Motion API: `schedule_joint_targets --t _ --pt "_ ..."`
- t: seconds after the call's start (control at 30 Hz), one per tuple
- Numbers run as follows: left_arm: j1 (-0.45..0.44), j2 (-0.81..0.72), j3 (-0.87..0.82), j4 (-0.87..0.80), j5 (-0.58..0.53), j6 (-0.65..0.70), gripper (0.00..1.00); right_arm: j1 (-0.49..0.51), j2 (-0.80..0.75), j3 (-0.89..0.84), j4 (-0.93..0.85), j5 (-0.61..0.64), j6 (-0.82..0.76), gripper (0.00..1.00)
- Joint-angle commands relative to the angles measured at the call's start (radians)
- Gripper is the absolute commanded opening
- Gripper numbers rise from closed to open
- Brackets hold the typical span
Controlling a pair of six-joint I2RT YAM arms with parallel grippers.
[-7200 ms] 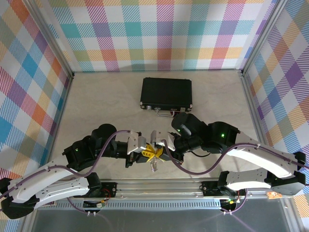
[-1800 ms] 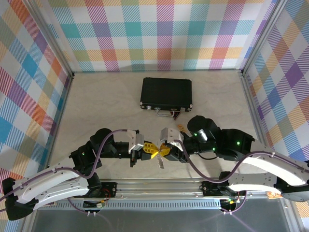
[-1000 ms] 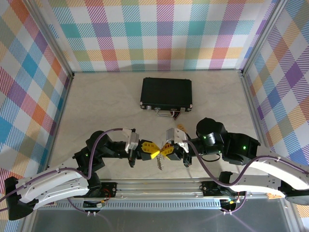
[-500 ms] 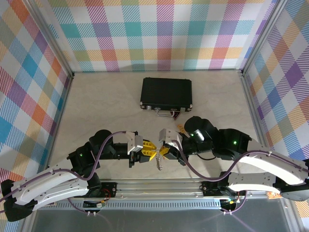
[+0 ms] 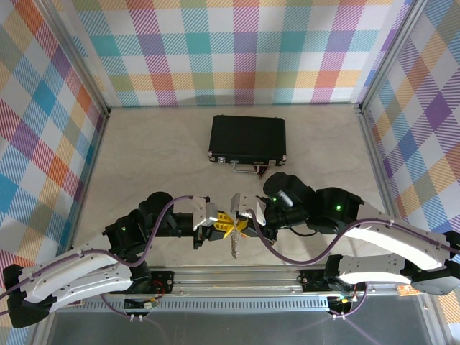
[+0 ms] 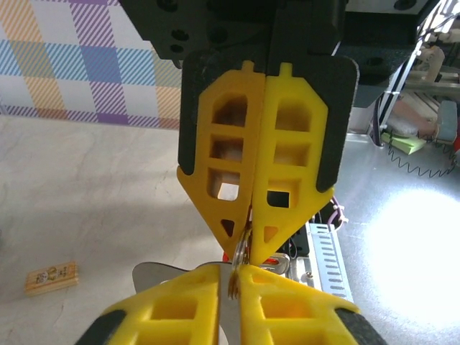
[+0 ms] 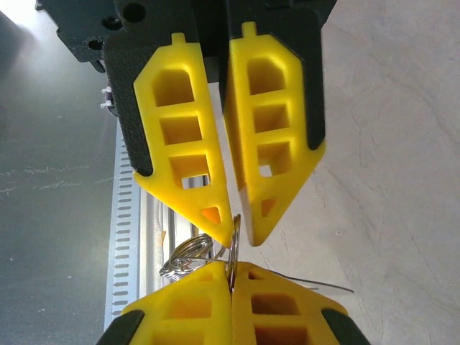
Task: Put the keys on the keyring
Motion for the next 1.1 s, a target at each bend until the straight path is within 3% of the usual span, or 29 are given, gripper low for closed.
schedule_joint_targets --t 0.0,0.07,0.2,0.5,0.83,0.97,1.07 --pt "-0.003 0.008 0.036 0.018 -0.002 0.01 0.08 0.006 -0.004 0.034 0.008 -0.027 -0.022 0.0" --pt "-0.003 0.01 0.035 0.032 0.009 0.001 0.0 0.006 -0.005 0.031 0.01 -0.028 -0.022 0.0" --pt "-0.002 -0.008 0.018 0.111 0.039 -0.052 0.0 0.006 -0.037 0.013 0.057 -0.023 0.004 0.0" --pt "-0.003 -0.042 -0.051 0.33 0.07 -0.148 0.0 0.005 -0.173 -0.169 0.352 -0.077 0.106 0.11" --pt "-0.003 -0.035 -0.138 0.548 0.092 -0.234 0.0 0.004 -0.233 -0.228 0.44 -0.091 0.155 0.12" --pt "-0.003 -0.03 -0.154 0.588 0.086 -0.252 0.0 0.005 -0.229 -0.23 0.448 -0.104 0.147 0.0" --pt "-0.003 -0.029 -0.14 0.531 0.069 -0.22 0.0 0.005 -0.221 -0.208 0.411 -0.092 0.138 0.0"
